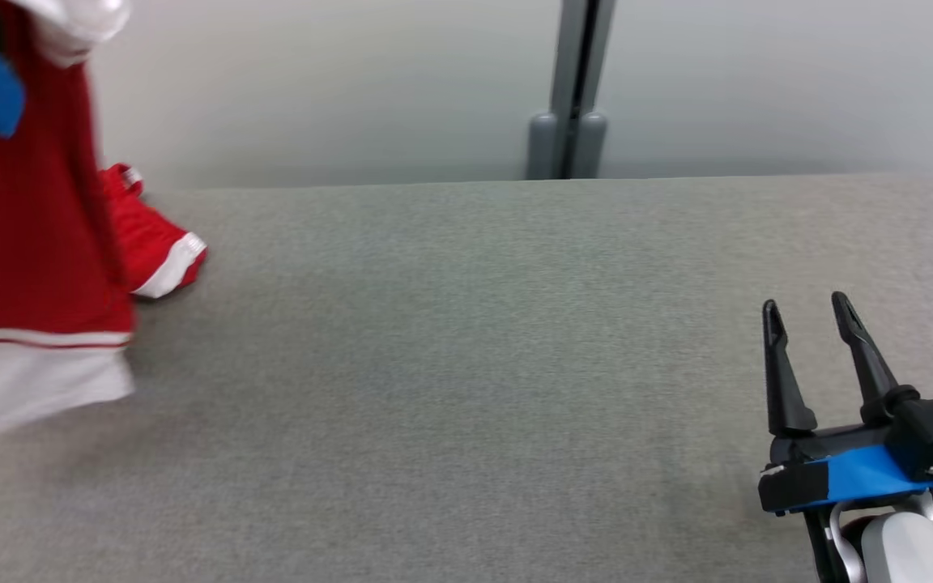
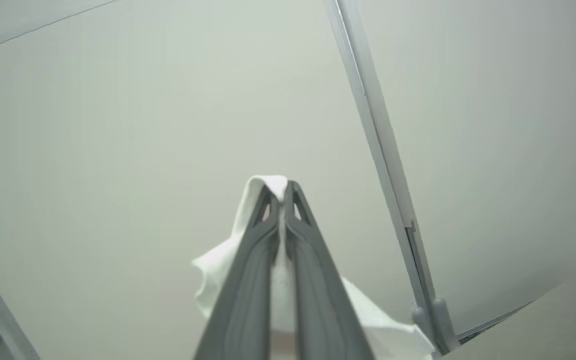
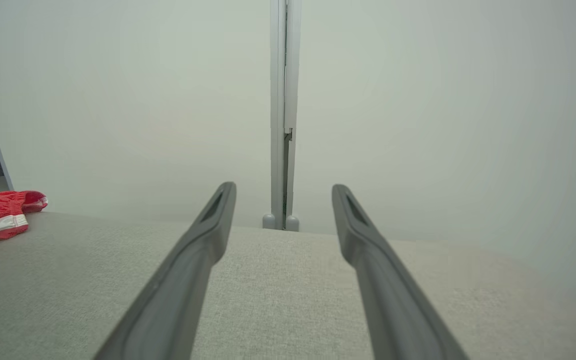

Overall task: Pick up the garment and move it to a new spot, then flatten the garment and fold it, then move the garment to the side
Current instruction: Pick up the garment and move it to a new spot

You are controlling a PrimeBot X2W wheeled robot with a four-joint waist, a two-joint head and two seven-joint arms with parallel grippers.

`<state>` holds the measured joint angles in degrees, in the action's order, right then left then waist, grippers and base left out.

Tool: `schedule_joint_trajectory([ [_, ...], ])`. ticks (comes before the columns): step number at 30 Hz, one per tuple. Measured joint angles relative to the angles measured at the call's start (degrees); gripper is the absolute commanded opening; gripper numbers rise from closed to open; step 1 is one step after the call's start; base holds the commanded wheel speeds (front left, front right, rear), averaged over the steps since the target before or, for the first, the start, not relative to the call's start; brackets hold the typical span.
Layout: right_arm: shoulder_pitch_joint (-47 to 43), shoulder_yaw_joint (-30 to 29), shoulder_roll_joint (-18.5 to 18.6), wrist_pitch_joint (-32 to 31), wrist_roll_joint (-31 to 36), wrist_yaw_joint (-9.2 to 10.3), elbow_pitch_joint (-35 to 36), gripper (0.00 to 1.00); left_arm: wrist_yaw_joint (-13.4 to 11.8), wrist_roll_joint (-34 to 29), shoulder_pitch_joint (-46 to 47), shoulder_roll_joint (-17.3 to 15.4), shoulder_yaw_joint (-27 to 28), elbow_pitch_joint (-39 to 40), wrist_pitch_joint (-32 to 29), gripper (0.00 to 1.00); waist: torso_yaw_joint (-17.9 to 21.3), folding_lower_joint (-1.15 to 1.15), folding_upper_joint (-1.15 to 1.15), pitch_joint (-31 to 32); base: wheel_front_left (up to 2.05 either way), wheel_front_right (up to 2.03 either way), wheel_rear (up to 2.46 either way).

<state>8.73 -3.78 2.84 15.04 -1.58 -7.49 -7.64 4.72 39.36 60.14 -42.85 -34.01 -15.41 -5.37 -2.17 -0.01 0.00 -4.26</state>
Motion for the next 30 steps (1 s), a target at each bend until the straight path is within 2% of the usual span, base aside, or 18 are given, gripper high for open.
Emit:
schedule_joint_trajectory([
  [8, -0.20, -0.82, -0.01, 0.00, -1.56, 0.00, 0.26, 1.00, -2.47, 1.56, 6.47, 10.72, 0.48, 6.53, 3.20, 0.00, 6.06, 0.01, 0.00, 0.91, 0.00, 0.00, 0.00],
  [12, -0.20, -1.70, -0.01, 0.00, -1.54, 0.00, 0.58, 1.00, -2.91, 3.52, 5.84, 13.50, 0.10, 6.72, 3.63, 0.00, 7.44, 0.01, 0.00, 0.51, 0.00, 0.00, 0.00],
  [15, -0.20, -2.55, -0.01, 0.00, -1.41, 0.00, 0.86, 1.00, -3.26, 4.43, 0.40, 14.13, -1.63, 6.04, 3.44, 0.00, 7.68, 0.01, 0.00, -0.04, 0.00, 0.00, 0.00],
  [21, -0.16, -3.03, -0.01, 0.00, -0.99, 0.00, 1.14, 1.00, -5.32, 9.26, -16.51, 15.80, -3.69, 1.07, 5.95, 0.00, 7.96, 0.02, 0.00, -1.68, 0.00, 0.00, 0.00],
  [25, 0.19, -2.16, -0.01, 0.00, -0.94, 0.00, 1.18, 1.00, -6.27, 12.61, -26.45, 16.68, -3.82, -6.72, 8.35, 0.00, 8.14, 0.02, 0.00, -3.10, 0.00, 0.00, 0.00],
  [30, 0.54, -1.25, -0.02, 0.00, -0.93, 0.00, 1.22, 1.00, -6.57, 15.16, -31.31, 17.91, -2.54, -17.16, 11.45, 0.00, 8.14, 0.02, 0.00, -4.59, 0.00, 0.00, 0.00],
])
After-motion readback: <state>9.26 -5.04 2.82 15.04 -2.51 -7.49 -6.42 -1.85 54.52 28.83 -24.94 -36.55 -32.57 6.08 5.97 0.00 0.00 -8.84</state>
